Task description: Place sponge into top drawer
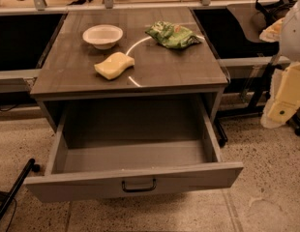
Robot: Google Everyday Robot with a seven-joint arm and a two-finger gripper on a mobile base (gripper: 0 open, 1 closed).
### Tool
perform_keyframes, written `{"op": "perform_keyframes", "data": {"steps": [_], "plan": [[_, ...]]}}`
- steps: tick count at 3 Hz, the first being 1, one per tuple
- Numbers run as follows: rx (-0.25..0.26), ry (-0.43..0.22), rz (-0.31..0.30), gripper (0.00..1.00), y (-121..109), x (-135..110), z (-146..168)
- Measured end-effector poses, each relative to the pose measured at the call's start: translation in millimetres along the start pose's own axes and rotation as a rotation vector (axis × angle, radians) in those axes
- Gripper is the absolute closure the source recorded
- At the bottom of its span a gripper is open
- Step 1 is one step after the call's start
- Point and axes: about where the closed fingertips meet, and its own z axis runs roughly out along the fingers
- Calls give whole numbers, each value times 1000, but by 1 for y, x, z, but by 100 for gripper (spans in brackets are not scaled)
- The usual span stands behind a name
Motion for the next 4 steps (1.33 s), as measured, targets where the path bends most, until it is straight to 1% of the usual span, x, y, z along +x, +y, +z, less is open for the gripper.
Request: {"op": "perform_keyframes", "data": {"steps": [1,2,3,4], "plan": [[1,-1,0,0,0,0,0],[-2,-18,-2,0,-7,-5,4],[-43,-81,-13,0,-29,-20,31],[-43,-82,-13,0,-29,-21,31]]}}
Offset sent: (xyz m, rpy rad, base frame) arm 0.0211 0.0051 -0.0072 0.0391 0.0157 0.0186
